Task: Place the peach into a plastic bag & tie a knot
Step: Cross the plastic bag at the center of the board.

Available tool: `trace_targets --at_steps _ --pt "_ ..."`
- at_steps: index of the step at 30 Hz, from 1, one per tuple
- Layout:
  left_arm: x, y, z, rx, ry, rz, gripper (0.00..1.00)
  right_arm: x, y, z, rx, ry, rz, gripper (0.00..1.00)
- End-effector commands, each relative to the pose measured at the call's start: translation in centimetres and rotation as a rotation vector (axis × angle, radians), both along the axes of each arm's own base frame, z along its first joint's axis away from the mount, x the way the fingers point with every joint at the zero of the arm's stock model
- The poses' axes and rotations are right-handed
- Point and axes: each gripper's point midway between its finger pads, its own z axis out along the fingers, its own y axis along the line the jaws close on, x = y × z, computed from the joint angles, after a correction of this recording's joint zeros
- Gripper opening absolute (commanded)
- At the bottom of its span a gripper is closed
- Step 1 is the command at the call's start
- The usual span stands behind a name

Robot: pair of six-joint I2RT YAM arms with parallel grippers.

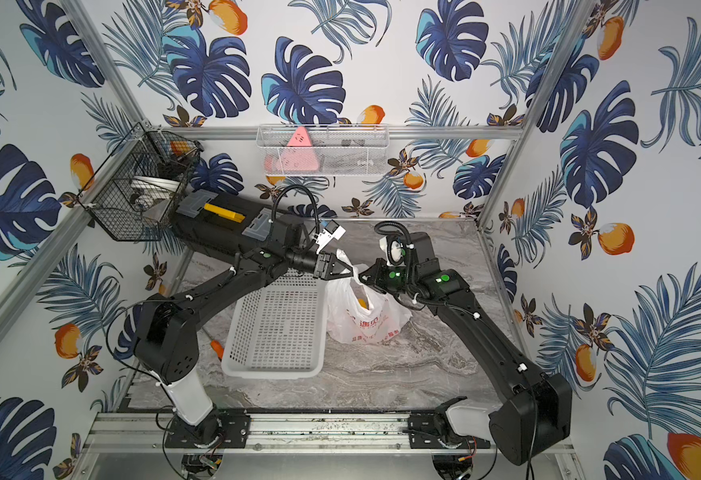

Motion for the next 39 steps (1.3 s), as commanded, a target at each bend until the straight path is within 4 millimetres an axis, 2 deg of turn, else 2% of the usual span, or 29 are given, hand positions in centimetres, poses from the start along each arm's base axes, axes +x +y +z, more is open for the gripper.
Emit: trace_targets --at_steps 1,6,12,15,17,20,25,27,30,33,35,37,39 --pt "-0.6 0.2 0.9 -0.023 -0.024 -0.023 0.28 1.0 0.4 0.7 0.030 -0.032 -0.020 0.00" --pt "-1.5 0.6 0.1 -0.004 -0.004 -0.037 0.35 1.3 0.6 1.1 0.051 -0.039 -0.026 0.00" --pt "-1.8 1.4 0.0 -0.014 0.020 -0.034 0.37 1.3 0.6 1.1 0.050 -0.038 -0.025 0.00" --pt "-1.5 1.4 0.3 -0.030 0.028 -0.026 0.27 1.1 0.7 1.6 0.054 -0.041 -0.016 0.00" --pt "-1.2 1.3 0.5 -0.034 0.033 -0.023 0.20 0.7 0.5 2.7 0.046 -0.063 -0.006 0.00" --pt "-0.3 1.5 0.5 -0.041 0.040 0.001 0.15 0.3 0.3 4.3 0.038 -0.094 0.013 0.00" --pt "0.8 1.5 0.7 -0.054 0.049 0.030 0.11 -0.7 0.7 4.7 0.033 -0.082 0.074 0.00" --pt "0.9 1.6 0.9 -0.056 0.047 0.037 0.11 -1.2 1.2 4.3 0.048 -0.068 0.096 0.00" --pt "1.2 1.5 1.1 -0.064 0.047 0.042 0.10 -1.7 1.8 2.2 0.033 -0.022 0.103 0.00" --pt "1.1 1.4 1.3 -0.072 0.048 0.038 0.10 -1.3 1.8 0.0 0.039 0.016 0.075 0.00" --pt "0.9 1.5 1.2 -0.069 0.049 0.035 0.10 -0.8 1.9 -0.3 0.049 0.013 0.056 0.00" --pt "0.8 1.5 1.0 -0.062 0.052 0.034 0.12 -0.4 1.7 -1.5 0.036 0.027 0.028 0.00" --pt "0.7 1.6 0.9 -0.059 0.057 0.036 0.13 0.0 1.7 -1.6 0.035 0.024 0.016 0.00"
